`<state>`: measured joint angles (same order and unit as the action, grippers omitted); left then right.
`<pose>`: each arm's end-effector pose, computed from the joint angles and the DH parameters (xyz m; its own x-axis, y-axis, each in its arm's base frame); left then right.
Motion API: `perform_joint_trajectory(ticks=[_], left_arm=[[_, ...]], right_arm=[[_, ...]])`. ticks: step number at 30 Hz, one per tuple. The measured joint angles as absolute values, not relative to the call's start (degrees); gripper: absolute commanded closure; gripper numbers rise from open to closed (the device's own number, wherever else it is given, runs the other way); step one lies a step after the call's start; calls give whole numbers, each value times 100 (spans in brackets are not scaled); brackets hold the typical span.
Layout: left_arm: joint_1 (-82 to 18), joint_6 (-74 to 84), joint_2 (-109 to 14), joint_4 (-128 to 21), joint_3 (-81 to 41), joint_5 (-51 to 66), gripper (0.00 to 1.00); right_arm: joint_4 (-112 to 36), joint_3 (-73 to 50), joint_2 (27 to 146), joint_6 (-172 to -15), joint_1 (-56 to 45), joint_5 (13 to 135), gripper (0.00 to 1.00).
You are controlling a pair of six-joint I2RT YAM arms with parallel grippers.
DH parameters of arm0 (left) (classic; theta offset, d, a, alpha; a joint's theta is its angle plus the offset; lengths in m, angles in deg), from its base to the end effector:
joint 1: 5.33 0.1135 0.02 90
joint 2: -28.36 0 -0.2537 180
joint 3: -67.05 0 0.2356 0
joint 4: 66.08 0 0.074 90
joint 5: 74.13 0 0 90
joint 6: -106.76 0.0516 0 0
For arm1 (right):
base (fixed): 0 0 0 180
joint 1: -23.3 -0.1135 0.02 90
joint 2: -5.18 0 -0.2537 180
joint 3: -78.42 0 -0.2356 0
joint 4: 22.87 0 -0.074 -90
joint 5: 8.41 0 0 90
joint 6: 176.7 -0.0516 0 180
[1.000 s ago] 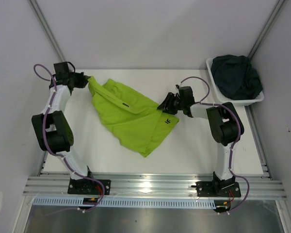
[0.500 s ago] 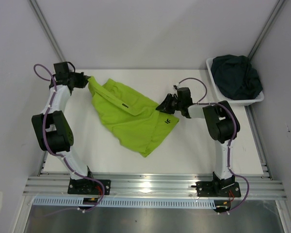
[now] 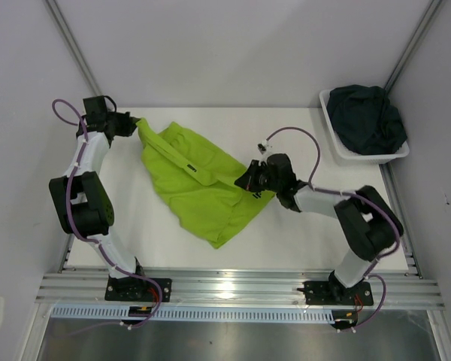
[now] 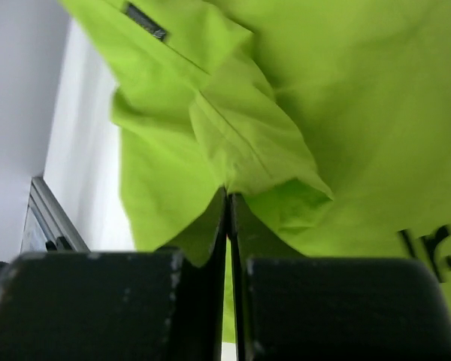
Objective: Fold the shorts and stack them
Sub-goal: Fold the shorts
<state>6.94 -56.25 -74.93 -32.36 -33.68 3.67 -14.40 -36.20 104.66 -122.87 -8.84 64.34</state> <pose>0.4069 0.0773 0.2763 -0.1295 -0.9848 -0.1160 -0.5650 0.1694 -0.8075 0.3035 0.2087 0.1783 -0.7291 0.2075 -0.6521 -0.3767 0.6738 0.6357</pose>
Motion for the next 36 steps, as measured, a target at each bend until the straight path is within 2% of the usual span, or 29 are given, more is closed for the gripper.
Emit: perform_joint_trajectory(ticks=[6, 13, 20, 28, 36], left_arm=[[694, -5623, -7493, -3190, -3368, 345, 100], [757, -5615, -7473, -2935, -3455, 225, 100], [799, -5564, -7473, -2609, -3816, 190, 100], [812, -5521, -7467, -2368, -4008, 76, 100], [819, -5459, -7318, -2170, -4008, -16, 100]], right_arm=[[-1388, -4595, 8796, -12083, -2119, 7852, 100], [-1698, -4936, 7478, -11664, -3708, 9813, 100], [-2057, -5032, 6525, -11338, -4207, 11019, 100], [-2328, -5041, 5981, -11001, -4526, 11575, 100], [-2723, -4875, 5955, -10604, -5575, 12232, 100]])
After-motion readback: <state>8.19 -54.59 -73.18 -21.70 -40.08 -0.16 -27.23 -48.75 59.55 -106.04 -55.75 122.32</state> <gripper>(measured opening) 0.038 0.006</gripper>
